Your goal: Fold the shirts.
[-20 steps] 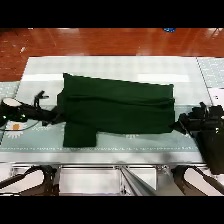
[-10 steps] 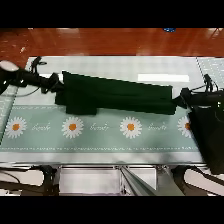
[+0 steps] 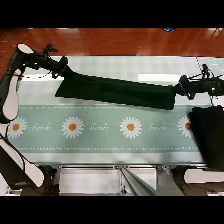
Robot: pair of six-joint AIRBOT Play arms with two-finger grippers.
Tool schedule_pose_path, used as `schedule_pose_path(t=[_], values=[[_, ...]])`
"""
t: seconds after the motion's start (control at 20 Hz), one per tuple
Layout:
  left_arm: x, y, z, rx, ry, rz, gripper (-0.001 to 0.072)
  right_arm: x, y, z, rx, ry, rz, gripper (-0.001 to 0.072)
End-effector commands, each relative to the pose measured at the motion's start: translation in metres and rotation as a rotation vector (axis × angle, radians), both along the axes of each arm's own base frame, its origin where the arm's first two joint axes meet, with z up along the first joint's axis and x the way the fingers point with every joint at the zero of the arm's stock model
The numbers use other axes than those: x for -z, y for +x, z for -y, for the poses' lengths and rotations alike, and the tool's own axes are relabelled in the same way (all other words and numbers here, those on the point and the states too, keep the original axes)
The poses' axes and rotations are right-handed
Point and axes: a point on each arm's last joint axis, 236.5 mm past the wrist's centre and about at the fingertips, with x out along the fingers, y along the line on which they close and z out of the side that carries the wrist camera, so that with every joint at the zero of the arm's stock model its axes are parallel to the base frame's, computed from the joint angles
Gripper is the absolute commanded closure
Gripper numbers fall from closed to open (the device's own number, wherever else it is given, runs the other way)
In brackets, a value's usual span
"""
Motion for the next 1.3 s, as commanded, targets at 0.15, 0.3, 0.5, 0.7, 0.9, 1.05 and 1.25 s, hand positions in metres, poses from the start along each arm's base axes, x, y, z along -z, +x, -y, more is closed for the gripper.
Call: schedule_pose_path(t=[0.15,0.3,0.5,0.7,0.9,1.05,1.25], values=[[0.006,0.003,0.002,0.047,0.019,-0.005,0.0198,0.013,0.015,0.009,0.019,0.005,0.015,0.0299],[-0.016,-0.014,-0.085,-0.050,0.225,-0.076,0.0199,-0.025,-0.007,0.039,0.004,-0.010,0.012,0.0299],[-0.103,-0.028,-0.174,-0.172,0.418,0.114,0.0199,-0.071,-0.056,0.114,0.096,-0.227,0.024,0.0299],[-0.145,-0.061,-0.155,-0.203,0.468,0.299,0.0198,-0.057,-0.082,0.124,0.249,-0.281,0.038,0.0299],[-0.110,-0.126,-0.091,-0.174,0.438,0.326,0.0199,-0.022,-0.080,0.088,0.241,-0.184,0.011,0.0295],[-0.080,-0.163,-0.047,-0.085,0.420,0.310,0.0199,-0.005,-0.064,0.065,0.187,-0.138,0.018,0.0288],[-0.068,-0.170,-0.018,0.006,0.416,0.315,0.0199,0.022,-0.052,0.037,0.157,-0.052,-0.028,0.0288]])
